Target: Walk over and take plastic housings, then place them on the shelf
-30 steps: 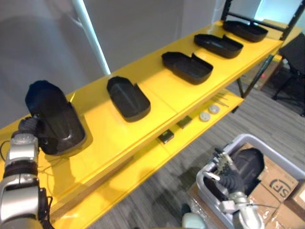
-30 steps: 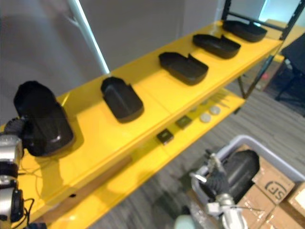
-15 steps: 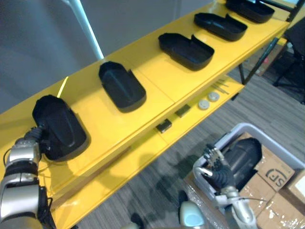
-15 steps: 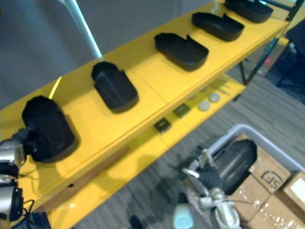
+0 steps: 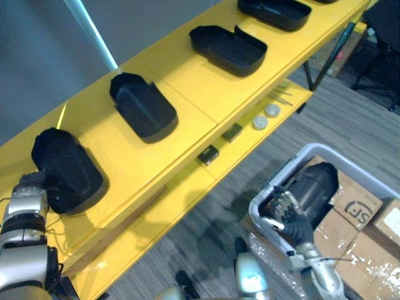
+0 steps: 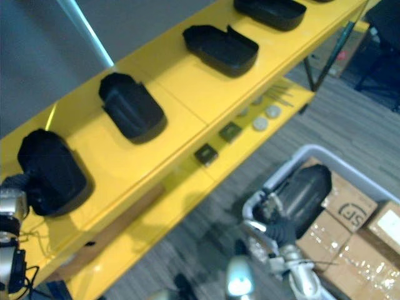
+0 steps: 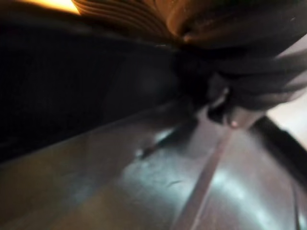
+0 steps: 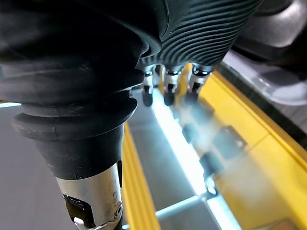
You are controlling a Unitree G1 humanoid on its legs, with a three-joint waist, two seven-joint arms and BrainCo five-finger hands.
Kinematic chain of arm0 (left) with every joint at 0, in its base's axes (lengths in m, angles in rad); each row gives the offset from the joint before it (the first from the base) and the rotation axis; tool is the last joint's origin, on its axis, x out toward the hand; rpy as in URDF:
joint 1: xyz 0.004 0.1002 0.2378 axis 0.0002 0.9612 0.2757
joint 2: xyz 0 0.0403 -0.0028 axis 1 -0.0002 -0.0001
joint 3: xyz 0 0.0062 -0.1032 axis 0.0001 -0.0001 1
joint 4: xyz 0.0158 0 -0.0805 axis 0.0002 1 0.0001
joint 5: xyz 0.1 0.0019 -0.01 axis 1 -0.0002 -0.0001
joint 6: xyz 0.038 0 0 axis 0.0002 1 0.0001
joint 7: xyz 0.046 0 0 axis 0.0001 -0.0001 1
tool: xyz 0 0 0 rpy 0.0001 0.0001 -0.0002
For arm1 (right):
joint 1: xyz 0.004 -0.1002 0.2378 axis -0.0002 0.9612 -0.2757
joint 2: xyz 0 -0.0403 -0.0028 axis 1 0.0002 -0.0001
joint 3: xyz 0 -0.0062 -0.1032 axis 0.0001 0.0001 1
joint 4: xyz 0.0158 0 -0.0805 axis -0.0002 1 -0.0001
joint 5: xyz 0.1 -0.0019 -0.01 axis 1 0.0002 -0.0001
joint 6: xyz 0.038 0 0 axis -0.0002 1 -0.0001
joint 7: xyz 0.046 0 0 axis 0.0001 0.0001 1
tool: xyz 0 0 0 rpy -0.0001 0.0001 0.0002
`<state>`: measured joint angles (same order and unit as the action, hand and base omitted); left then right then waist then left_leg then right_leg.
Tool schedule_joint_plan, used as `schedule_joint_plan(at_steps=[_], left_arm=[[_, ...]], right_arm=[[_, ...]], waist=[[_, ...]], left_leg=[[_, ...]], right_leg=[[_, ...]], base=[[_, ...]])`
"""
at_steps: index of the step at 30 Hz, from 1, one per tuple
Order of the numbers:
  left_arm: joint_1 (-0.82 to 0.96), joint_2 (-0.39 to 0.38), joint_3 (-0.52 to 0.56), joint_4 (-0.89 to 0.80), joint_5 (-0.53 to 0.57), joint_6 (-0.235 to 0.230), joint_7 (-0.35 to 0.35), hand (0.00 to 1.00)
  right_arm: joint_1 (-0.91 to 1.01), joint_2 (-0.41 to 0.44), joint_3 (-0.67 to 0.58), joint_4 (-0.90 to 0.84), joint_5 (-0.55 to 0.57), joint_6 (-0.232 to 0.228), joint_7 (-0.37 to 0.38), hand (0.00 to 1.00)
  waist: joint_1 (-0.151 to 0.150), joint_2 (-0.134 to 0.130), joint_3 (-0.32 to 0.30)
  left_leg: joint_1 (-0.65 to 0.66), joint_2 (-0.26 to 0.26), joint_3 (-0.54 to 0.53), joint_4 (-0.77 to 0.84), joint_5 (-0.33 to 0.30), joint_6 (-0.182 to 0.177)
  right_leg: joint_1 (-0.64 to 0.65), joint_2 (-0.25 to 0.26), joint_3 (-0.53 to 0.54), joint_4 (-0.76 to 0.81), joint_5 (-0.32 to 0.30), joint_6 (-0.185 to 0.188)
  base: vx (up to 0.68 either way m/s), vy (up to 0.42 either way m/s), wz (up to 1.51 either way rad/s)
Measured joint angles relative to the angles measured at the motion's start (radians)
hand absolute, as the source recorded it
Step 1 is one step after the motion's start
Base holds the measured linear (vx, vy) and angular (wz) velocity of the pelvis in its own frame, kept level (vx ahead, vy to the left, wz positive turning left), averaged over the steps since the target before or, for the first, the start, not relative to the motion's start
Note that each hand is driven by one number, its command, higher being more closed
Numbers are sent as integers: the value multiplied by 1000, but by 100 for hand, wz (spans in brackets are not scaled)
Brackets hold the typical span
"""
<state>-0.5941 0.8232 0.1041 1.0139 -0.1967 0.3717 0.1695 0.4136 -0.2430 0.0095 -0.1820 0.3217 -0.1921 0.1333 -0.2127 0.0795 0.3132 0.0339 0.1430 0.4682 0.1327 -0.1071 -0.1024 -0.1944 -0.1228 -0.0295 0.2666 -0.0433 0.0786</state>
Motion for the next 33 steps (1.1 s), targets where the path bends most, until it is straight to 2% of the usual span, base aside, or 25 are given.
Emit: schedule_joint_plan(at_steps=[2, 6, 9, 12, 13, 14, 15, 17, 18, 19, 21, 23, 24, 25, 27, 28, 30, 32, 33], left_arm=[[-4, 0, 0, 0, 1, 0, 35, 0], [-40, 4, 1, -2, 10, -5, 108, 0], [-58, 26, 1, -19, 19, -41, 175, 0], [-58, 49, 8, -56, 19, -97, 286, 0], [-58, 57, 11, -77, 20, -135, 341, 0], [-58, 63, 15, -103, 33, -204, 407, 0], [-58, 63, 20, -122, 54, -235, 436, 0], [-58, 69, 43, -215, 93, -377, 555, 0], [-58, 72, 44, -236, 102, -406, 582, 0], [-60, 73, 47, -279, 134, -463, 632, 0], [-50, 70, 47, -325, 178, -532, 692, 0], [-40, 59, 59, -371, 199, -568, 720, 0], [-18, 30, 100, -446, 205, -608, 732, 0], [16, 4, 137, -519, 211, -628, 742, 0], [136, -84, 232, -719, 239, -676, 773, 0], [169, -113, 250, -767, 248, -682, 775, 0], [304, -221, 300, -920, 271, -704, 795, 0], [494, -386, 358, -1049, 292, -721, 825, 0], [534, -422, 365, -1062, 291, -721, 837, 0]], right_arm=[[-1, -14, -1, 0, 0, -2, 7, 0], [2, -20, 3, 0, -1, -9, 22, 0], [3, -20, 4, 0, -2, -42, 20, 0], [3, -19, 5, 0, -4, -100, 14, 0], [3, -16, 8, -1, -12, -132, -4, 0], [3, -10, 14, -1, -25, -166, -36, 0], [3, -5, 14, -1, -38, -182, -58, 0], [1, 14, 9, -1, -116, -258, -197, 0], [1, 17, 8, -1, -131, -276, -229, 0], [0, 27, -8, 0, -156, -316, -287, 0], [-7, 41, -45, -1, -181, -384, -351, 0], [-29, 47, -72, -16, -180, -430, -375, 0], [-45, 46, -88, -46, -176, -466, -370, 0], [-59, 43, -86, -77, -170, -487, -356, 0], [-105, 36, -62, -170, -134, -515, -277, 0], [-118, 33, -50, -184, -122, -515, -256, 0], [-164, 14, -2, -205, -97, -512, -209, 0], [-226, 8, 47, -198, -97, -476, -171, 0], [-240, 7, 61, -193, -98, -465, -164, 0]], waist=[[-3, 10, 26], [-19, 15, 37], [-24, 15, 37], [-20, 15, 37], [-18, 15, 37], [-14, 14, 37], [-12, 14, 37], [-5, 14, 29], [-5, 14, 25], [-9, 14, 24], [4, 16, -30], [7, 15, -64], [11, 12, -71], [16, 13, -85], [45, 17, -136], [47, 15, -141], [75, 13, -154], [132, 6, -190], [149, 2, -193]], left_leg=[[-2, 4, 9, 22, -14, 3], [-5, 5, 9, 24, -16, 5], [-8, 5, 8, 25, -17, 5], [-12, 5, 4, 25, -17, 5], [-13, 5, 2, 24, -17, 5], [-11, 5, 1, 23, -17, 5], [-7, 5, 0, 20, -16, 5], [9, 3, -7, 8, -15, 5], [9, 3, -13, 5, -15, 5], [20, 2, -25, -5, -13, 5], [19, -2, -27, -30, -3, 3], [29, -8, -38, -61, 11, 2], [62, -12, -48, -93, 21, 1], [76, -13, -52, -108, 26, 0], [89, -14, -68, -127, 30, 0], [93, -14, -85, -125, 31, 1], [110, -14, -128, -127, 31, 1], [107, -15, -185, -127, 34, -2], [107, -15, -198, -126, 35, -2]], right_leg=[[0, 0, 5, 5, 0, 0], [-3, -3, 5, 5, 0, 1], [-5, -2, 5, 5, 0, 1], [-5, -1, 4, 5, 0, 1], [-5, -2, 3, 4, 0, 1], [-2, -2, 1, 3, 0, 1], [2, -3, 0, 1, 0, 1], [27, -5, -10, -15, 0, 2], [32, -6, -16, -20, 1, 3], [56, -8, -29, -36, 2, 5], [58, -8, -38, -61, 8, 13], [72, -7, -54, -76, 11, 14], [106, -8, -68, -91, 11, 14], [124, -8, -79, -104, 11, 14], [153, -8, -103, -130, 11, 16], [173, -10, -117, -141, 12, 16], [230, -13, -167, -169, 12, 17], [274, -15, -226, -208, 15, 22], [288, -16, -245, -216, 15, 22]], base=[[-33, 9, -17], [-7, 1, -1], [11, 1, 1], [26, 6, 5], [12, 8, 4], [16, 9, 4], [14, 9, 3], [15, 16, 9], [26, 19, 24], [29, 21, 21], [64, 20, 14], [107, 20, 19], [111, 39, 25], [92, 45, 20], [111, 34, 25], [101, 12, 56], [61, -6, 62], [58, -21, 69], [13, -29, 75]])
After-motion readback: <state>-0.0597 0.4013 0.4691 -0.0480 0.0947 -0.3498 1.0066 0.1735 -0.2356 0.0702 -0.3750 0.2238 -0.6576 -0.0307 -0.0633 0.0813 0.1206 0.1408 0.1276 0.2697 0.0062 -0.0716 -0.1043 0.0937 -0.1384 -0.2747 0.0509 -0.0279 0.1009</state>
